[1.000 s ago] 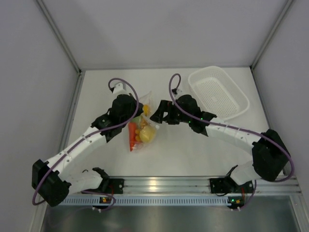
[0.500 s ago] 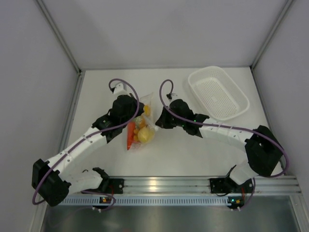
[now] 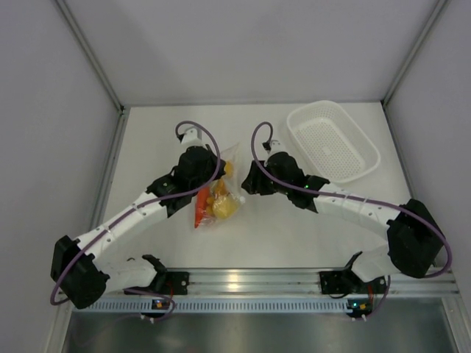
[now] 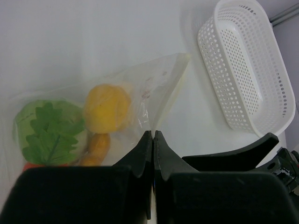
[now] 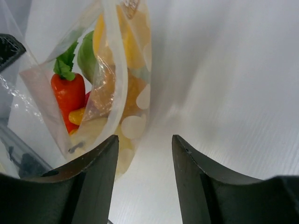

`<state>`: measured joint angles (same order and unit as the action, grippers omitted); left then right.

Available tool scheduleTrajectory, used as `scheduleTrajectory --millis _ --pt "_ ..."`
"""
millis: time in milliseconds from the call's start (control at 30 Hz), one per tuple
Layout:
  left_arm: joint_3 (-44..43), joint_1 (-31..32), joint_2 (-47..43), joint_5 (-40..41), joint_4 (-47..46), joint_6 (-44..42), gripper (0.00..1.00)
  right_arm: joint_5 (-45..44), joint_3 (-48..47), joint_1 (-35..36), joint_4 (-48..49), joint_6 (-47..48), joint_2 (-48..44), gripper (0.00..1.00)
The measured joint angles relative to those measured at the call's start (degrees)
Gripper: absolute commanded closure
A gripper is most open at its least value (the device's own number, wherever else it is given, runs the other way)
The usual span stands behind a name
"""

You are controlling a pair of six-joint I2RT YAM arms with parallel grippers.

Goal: Open the zip-top bag and remove the fake food

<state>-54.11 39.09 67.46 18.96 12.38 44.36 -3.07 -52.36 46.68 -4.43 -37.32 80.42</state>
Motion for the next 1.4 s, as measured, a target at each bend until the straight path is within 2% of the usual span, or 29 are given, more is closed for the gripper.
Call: scheduleTrajectory --millis 100,367,533,633,767,933,1100,1200,1233,1400 --pt "0.00 0.68 -0.02 0.20 -0.07 0.17 1.00 2.29 -2.25 0.00 0.94 0.63 2.23 0.43" --pt "0.00 1.18 -0.04 0.22 -0.13 0.74 1.00 7.76 -11.47 0.02 3.72 1.36 11.61 0.37" --pt "0.00 1.53 -0.09 1.97 -0.15 0.70 1.00 2.36 -17.84 0.48 -2.67 3.89 16.46 0.40" --pt "0.00 1.57 -0.31 3.85 -0.11 0.61 1.00 -2.86 -17.70 0.63 -6.12 5.40 16.90 0.42" --pt "0.00 1.57 -1.42 6.40 0.11 0.48 1.00 -8.22 -13.38 0.26 -8.11 7.15 16.61 0.50" --pt "0.00 1.84 -2.73 8.07 1.14 0.02 1.00 -11.80 -9.22 -1.55 -11.80 8.92 15.52 0.47" --pt "0.00 2.01 -2.71 9.22 1.81 -1.03 1.00 -12.31 -8.79 -5.07 -15.87 13.05 9.44 0.43" --pt "0.00 2.08 -2.71 8.85 1.77 -0.98 1.00 -8.68 -7.32 -7.72 -16.24 15.21 4.52 0.43" --pt "-0.02 2.16 -2.69 8.63 1.77 -0.96 1.00 -4.37 -5.99 -8.20 -15.72 15.74 2.16 0.45" --pt "-2.78 4.33 -0.81 8.00 1.81 -0.74 1.00 6.45 -5.20 -8.15 -15.13 15.72 -2.14 0.54"
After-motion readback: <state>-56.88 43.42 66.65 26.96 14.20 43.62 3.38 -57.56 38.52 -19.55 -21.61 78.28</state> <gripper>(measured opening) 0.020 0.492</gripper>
